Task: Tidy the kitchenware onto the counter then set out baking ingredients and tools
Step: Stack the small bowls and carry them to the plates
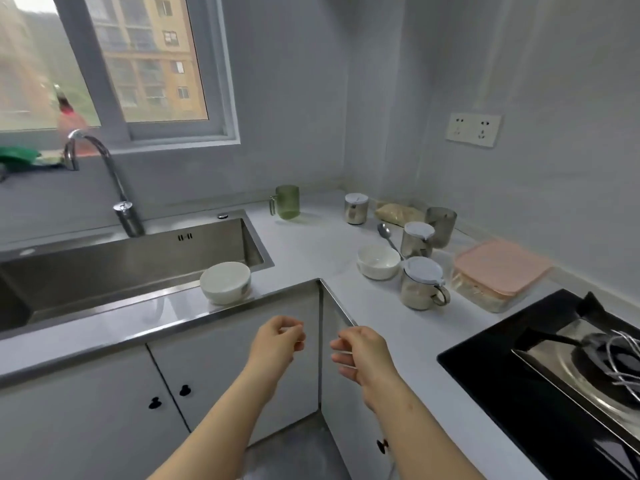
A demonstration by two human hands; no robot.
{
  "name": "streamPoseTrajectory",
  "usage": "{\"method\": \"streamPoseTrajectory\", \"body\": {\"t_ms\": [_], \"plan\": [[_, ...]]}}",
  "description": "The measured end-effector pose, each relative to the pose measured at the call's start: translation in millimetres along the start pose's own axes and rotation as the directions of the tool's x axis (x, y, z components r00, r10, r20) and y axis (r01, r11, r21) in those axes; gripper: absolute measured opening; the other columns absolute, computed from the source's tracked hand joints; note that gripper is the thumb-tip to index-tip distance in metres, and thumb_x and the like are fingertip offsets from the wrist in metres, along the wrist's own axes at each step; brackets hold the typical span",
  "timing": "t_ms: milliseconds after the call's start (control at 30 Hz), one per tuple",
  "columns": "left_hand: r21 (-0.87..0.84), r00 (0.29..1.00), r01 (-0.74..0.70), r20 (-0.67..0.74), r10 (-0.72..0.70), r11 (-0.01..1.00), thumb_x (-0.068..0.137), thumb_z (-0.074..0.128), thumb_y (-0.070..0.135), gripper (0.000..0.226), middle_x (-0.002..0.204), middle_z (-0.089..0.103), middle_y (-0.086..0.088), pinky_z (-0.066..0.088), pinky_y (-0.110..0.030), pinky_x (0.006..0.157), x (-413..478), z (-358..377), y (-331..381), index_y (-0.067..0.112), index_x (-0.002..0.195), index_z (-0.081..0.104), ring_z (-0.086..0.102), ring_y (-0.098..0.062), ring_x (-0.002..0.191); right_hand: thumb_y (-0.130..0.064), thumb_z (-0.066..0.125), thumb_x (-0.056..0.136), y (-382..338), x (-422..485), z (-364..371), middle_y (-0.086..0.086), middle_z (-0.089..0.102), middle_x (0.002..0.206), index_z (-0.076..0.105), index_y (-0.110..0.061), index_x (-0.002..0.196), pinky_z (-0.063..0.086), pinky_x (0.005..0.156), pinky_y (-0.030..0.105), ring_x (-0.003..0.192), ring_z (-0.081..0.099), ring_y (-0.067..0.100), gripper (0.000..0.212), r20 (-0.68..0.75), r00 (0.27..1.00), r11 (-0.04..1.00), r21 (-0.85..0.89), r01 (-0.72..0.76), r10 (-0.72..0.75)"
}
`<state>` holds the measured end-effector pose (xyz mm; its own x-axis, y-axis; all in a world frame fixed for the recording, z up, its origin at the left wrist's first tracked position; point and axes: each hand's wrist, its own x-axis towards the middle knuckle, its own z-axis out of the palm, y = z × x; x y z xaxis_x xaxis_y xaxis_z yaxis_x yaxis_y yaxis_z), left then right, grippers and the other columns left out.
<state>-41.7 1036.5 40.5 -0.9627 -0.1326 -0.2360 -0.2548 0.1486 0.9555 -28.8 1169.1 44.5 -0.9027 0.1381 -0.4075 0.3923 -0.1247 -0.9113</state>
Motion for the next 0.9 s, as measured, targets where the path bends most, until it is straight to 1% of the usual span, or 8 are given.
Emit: {"method": "streamPoseTrajectory", "body": {"t_ms": [167, 267, 367, 433, 567, 667, 767, 900], "plan": [[0.05, 0.988, -0.063, -0.136, 0.07, 0.997, 0.089, 0.051, 0.012, 0.014, 0.088, 0.063, -0.003, 0.042, -0.026, 0.068, 78, -13, 29, 0.024, 0.085, 0.059, 0.058, -0.013, 0.077, -0.012, 0.048, 0.092, -31, 78, 30, 0.002, 0.06, 0.078, 0.054, -0.013, 0.083, 0.042, 0.06, 0.024, 0.064, 0.054, 0.014, 0.011, 0.079, 0.997, 0.997, -0.073, 0.005, 0.001], [0.112, 0.964, -0.066, -0.249, 0.092, 0.991, 0.09, 0.049, 0.015, 0.014, 0.089, 0.06, 0.004, 0.041, -0.024, 0.063, 110, -27, 35, 0.023, 0.099, 0.057, 0.054, -0.011, 0.078, -0.012, 0.047, 0.092, -39, 107, 52, 0.002, 0.059, 0.076, 0.054, -0.012, 0.087, 0.041, 0.058, 0.023, 0.061, 0.053, 0.012, 0.009, 0.121, 0.992, 0.996, -0.092, -0.018, 0.029], [0.3, 0.919, -0.066, -0.354, 0.175, 0.952, 0.09, 0.051, 0.02, 0.024, 0.112, 0.059, 0.003, 0.045, -0.032, 0.085, 147, -44, 29, 0.02, 0.113, 0.057, 0.053, -0.019, 0.103, -0.012, 0.046, 0.093, -42, 134, 75, 0.002, 0.058, 0.076, 0.053, -0.011, 0.09, 0.039, 0.057, 0.023, 0.061, 0.052, 0.012, 0.007, 0.171, 0.984, 0.994, -0.104, -0.03, 0.048], [0.518, 0.873, -0.002, -0.415, 0.254, 0.855, 0.085, 0.057, 0.027, 0.029, 0.13, 0.05, 0.002, 0.036, -0.037, 0.1, 175, -57, 23, 0.023, 0.114, 0.057, 0.038, -0.023, 0.126, -0.012, 0.046, 0.093, -45, 156, 93, 0.002, 0.058, 0.076, 0.052, -0.012, 0.09, 0.039, 0.057, 0.023, 0.062, 0.052, 0.012, 0.006, 0.176, 0.982, 0.992, -0.114, -0.049, 0.069], [0.763, 0.942, 0.153, -0.305, 0.141, 0.628, 0.071, 0.066, 0.055, 0.078, 0.155, 0.001, -0.001, 0.014, -0.05, 0.111, 211, -81, 10, 0.035, 0.137, 0.029, -0.009, -0.026, 0.144, -0.013, 0.047, 0.092, -50, 191, 119, 0.003, 0.06, 0.08, 0.053, -0.013, 0.09, 0.041, 0.06, 0.025, 0.065, 0.053, 0.014, 0.006, 0.15, 0.985, 0.991, -0.117, -0.062, 0.08], [0.812, 0.984, 0.127, -0.176, 0.03, 0.57, 0.064, 0.067, 0.065, 0.105, 0.155, -0.018, 0.0, 0.011, -0.057, 0.111, 238, -99, -3, 0.04, 0.145, 0.005, -0.022, -0.028, 0.142, -0.013, 0.047, 0.093, -56, 221, 141, 0.006, 0.061, 0.086, 0.054, -0.013, 0.09, 0.044, 0.06, 0.025, 0.069, 0.055, 0.017, 0.008, 0.108, 0.991, 0.992, -0.108, -0.068, 0.08], [0.847, 0.997, 0.061, -0.071, 0.0, 0.529, 0.059, 0.067, 0.065, 0.11, 0.156, -0.01, -0.001, 0.019, -0.052, 0.11, 259, -112, -12, 0.043, 0.144, 0.001, -0.008, -0.028, 0.144, -0.015, 0.047, 0.094, -65, 245, 163, 0.009, 0.062, 0.092, 0.054, -0.013, 0.092, 0.047, 0.063, 0.026, 0.077, 0.058, 0.019, 0.008, 0.069, 0.995, 0.991, -0.112, -0.068, 0.076], [0.88, 0.997, -0.063, 0.037, 0.064, 0.471, 0.057, 0.067, 0.055, 0.096, 0.145, 0.015, 0.002, 0.031, -0.039, 0.097, 283, -117, -10, 0.044, 0.138, 0.016, 0.02, -0.026, 0.131, -0.017, 0.047, 0.095, -73, 267, 190, 0.01, 0.062, 0.098, 0.054, -0.016, 0.092, 0.048, 0.063, 0.025, 0.083, 0.059, 0.021, 0.008, 0.036, 0.997, 0.994, -0.08, -0.073, 0.076]]}}
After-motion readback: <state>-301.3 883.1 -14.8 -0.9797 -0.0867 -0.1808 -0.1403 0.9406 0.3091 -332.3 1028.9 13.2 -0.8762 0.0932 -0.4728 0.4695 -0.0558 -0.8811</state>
